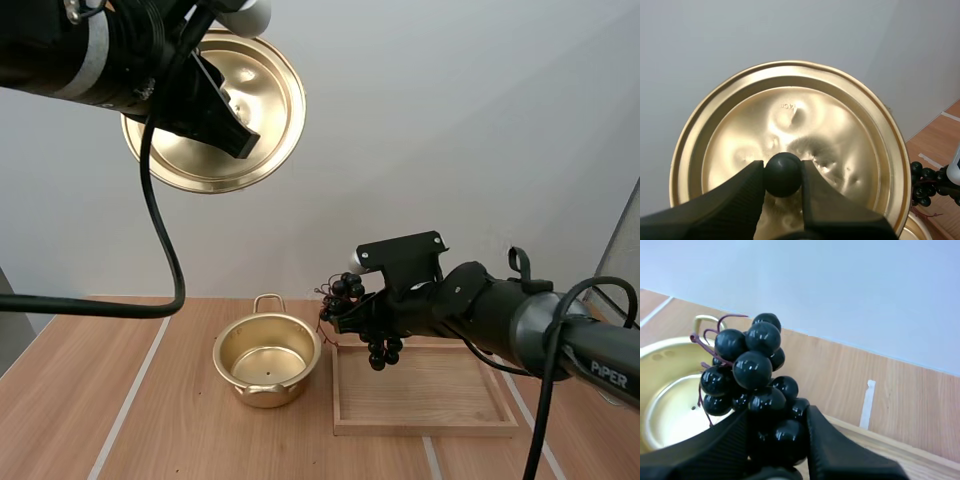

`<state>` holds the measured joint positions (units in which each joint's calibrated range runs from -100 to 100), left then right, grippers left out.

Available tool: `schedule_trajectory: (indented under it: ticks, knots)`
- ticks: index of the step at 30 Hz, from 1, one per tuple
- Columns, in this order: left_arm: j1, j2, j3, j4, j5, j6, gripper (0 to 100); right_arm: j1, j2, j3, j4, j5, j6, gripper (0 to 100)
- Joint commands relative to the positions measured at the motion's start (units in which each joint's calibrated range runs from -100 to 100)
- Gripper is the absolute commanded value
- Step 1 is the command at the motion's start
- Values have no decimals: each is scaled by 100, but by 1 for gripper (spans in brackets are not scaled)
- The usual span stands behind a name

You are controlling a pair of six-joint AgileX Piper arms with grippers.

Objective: Open the lid, put the grape in the pot, and close it

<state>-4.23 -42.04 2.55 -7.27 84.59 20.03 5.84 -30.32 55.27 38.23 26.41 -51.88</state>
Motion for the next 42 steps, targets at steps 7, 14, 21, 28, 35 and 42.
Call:
schedule_trajectory:
  ticks: [7, 14, 21, 28, 35, 42]
  knots:
    - [-10, -57, -25, -13, -521, -51, 0, 566, -158, -562, -36, 618, -69, 0]
    - [-10, -271, -25, 159, -1484, -51, 0, 984, 334, -1014, -36, 618, -69, 0]
    - [-10, -669, -25, 168, -3020, -51, 0, 1145, 1482, -1559, -36, 602, -69, 0]
    - [-10, -862, -25, 168, -3503, -280, 0, 1145, 2629, -2055, -36, 602, -69, 0]
    - [-10, -862, -25, 168, -3503, -280, 0, 1145, 3226, -2156, -214, 602, -69, 0]
    - [-10, -862, -25, 168, -3503, -280, 0, 1145, 3253, -2156, -301, 602, -69, 0]
